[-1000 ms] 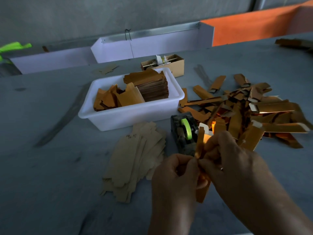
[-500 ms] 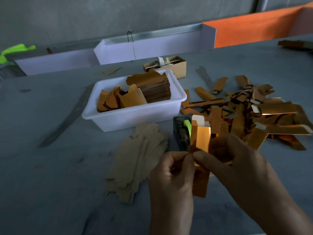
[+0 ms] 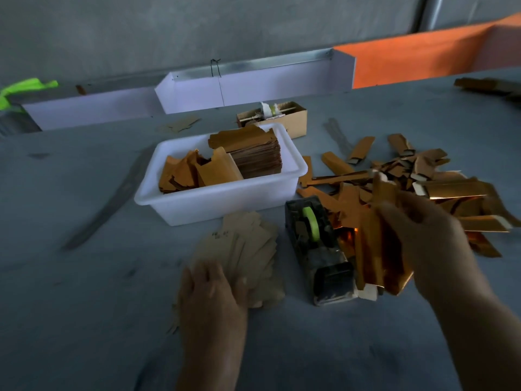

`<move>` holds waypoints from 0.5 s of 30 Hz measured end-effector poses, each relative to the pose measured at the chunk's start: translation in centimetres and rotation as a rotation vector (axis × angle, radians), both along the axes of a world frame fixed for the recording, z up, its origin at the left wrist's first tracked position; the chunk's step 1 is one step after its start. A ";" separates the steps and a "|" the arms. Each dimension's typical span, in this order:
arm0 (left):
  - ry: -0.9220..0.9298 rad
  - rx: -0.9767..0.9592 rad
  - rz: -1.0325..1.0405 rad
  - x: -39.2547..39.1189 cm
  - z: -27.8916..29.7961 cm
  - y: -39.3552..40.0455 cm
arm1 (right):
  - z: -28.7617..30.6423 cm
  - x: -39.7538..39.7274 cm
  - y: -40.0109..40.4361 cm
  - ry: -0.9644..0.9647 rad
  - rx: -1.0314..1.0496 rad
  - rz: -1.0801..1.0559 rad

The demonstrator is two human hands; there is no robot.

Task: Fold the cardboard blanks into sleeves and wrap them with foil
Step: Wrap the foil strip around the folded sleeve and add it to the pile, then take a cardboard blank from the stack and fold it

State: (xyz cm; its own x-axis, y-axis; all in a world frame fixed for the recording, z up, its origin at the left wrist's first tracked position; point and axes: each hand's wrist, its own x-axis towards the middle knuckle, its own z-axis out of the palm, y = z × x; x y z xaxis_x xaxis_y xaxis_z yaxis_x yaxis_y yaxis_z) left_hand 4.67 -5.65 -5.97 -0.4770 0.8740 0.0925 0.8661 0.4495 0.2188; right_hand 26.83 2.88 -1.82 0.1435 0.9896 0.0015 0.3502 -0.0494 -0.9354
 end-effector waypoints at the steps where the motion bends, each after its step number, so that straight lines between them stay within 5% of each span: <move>1: 0.045 -0.043 -0.007 -0.1 -0.3 -0.1 | -0.1 0.6 0.9 -0.027 0.006 -0.057; 4: 0.162 -0.061 -0.034 -0.2 -0.8 -0.1 | -0.3 1.5 1.7 -0.161 -0.007 -0.202; 11: 0.185 -0.112 -0.007 0.5 0.9 -0.1 | -1.7 -0.3 -1.8 -0.231 0.084 -0.109; 15: 0.095 0.116 0.034 0.9 2.1 -0.6 | 0.3 -1.6 -3.5 -0.124 0.220 -0.113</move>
